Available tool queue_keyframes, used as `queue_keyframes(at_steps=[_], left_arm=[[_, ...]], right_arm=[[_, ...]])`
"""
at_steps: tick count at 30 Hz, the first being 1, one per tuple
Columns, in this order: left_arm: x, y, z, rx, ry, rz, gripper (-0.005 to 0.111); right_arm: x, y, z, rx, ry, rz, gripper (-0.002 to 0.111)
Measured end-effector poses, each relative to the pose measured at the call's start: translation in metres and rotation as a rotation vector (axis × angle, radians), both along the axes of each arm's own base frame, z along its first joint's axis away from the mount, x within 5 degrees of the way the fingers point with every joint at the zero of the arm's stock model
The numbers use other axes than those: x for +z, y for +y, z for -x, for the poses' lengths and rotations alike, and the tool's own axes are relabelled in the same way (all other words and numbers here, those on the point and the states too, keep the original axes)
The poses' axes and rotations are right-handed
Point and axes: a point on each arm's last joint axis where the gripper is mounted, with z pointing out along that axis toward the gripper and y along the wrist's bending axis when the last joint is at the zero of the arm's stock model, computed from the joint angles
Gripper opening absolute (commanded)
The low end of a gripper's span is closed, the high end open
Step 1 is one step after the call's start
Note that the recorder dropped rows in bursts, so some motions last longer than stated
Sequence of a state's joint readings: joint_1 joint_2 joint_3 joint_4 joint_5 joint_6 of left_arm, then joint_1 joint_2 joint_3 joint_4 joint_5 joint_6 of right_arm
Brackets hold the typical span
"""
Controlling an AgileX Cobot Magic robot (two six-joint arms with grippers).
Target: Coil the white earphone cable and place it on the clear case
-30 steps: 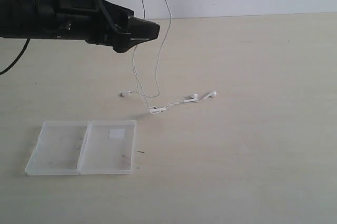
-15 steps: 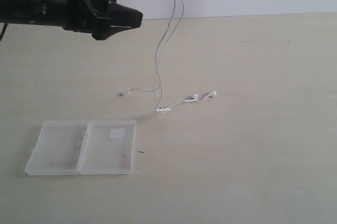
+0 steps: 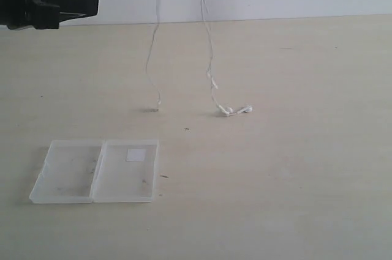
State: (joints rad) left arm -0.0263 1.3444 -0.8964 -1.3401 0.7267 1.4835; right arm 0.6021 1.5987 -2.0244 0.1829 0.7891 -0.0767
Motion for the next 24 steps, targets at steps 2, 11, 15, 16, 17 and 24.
queue_keyframes(at_steps=[2,11,15,16,17,24], left_arm=[[-0.001,0.001,0.003,0.007,0.003,0.009,0.000],[0.003,-0.002,0.014,-0.010,-0.015,0.086,0.000],[0.002,-0.007,0.018,-0.051,-0.058,0.170,0.000],[0.001,-0.007,0.019,-0.054,-0.070,0.185,0.000],[0.000,-0.007,0.019,-0.052,-0.083,0.197,0.000],[-0.005,-0.009,0.020,-0.100,-0.154,0.186,0.008]], right_arm=[[0.002,-0.001,0.002,0.009,0.010,-0.001,0.000],[-0.004,0.000,0.004,0.029,0.075,0.038,0.000],[-0.004,0.001,0.005,0.034,0.082,0.037,0.000],[-0.004,0.001,0.005,0.035,0.085,0.037,0.000],[-0.005,0.001,0.005,0.035,0.086,0.039,0.000],[-0.011,0.004,0.002,0.044,0.120,0.057,0.000]])
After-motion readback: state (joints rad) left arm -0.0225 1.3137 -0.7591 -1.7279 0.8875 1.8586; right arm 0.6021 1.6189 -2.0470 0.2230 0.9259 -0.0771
